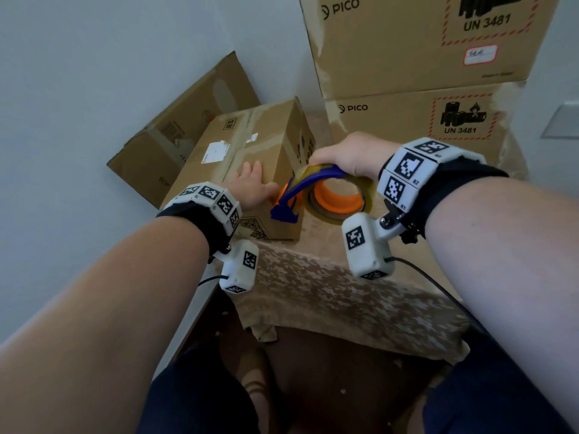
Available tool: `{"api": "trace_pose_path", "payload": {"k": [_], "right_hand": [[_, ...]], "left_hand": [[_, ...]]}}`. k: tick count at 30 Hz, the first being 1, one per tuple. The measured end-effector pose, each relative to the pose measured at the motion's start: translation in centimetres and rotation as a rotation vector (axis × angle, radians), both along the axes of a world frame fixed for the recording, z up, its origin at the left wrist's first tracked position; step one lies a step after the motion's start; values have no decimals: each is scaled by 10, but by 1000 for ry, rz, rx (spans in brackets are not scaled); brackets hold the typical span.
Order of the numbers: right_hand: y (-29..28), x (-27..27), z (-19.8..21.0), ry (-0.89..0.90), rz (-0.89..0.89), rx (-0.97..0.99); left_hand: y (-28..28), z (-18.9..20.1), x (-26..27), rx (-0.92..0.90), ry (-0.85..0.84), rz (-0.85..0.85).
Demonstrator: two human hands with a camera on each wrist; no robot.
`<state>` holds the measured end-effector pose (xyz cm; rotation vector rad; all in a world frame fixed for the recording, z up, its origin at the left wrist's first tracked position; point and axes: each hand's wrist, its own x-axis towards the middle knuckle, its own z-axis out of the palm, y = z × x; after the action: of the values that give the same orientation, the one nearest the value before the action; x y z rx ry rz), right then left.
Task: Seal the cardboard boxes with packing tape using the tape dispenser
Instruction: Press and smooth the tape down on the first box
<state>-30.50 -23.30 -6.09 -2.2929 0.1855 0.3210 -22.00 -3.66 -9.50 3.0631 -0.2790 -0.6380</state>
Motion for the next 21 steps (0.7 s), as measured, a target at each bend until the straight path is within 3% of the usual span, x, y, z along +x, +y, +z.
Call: {"api": "trace_pose_path", "payload": {"k": [6,14,16,19,21], "right_hand": [[2,12,0,-7,-141,228],[5,14,14,-6,-162,202],[6,13,22,12,-122,106],[4,5,26,67,19,-284],[-2,5,17,97,69,-387]], "left_hand": [[-9,1,-4,-1,-27,33],[-9,4,-6,11,-12,60],[-8,4,-7,15,-24,67],[-8,4,-9,-4,-21,67],[-8,4,-10,-25,-10,71]]}}
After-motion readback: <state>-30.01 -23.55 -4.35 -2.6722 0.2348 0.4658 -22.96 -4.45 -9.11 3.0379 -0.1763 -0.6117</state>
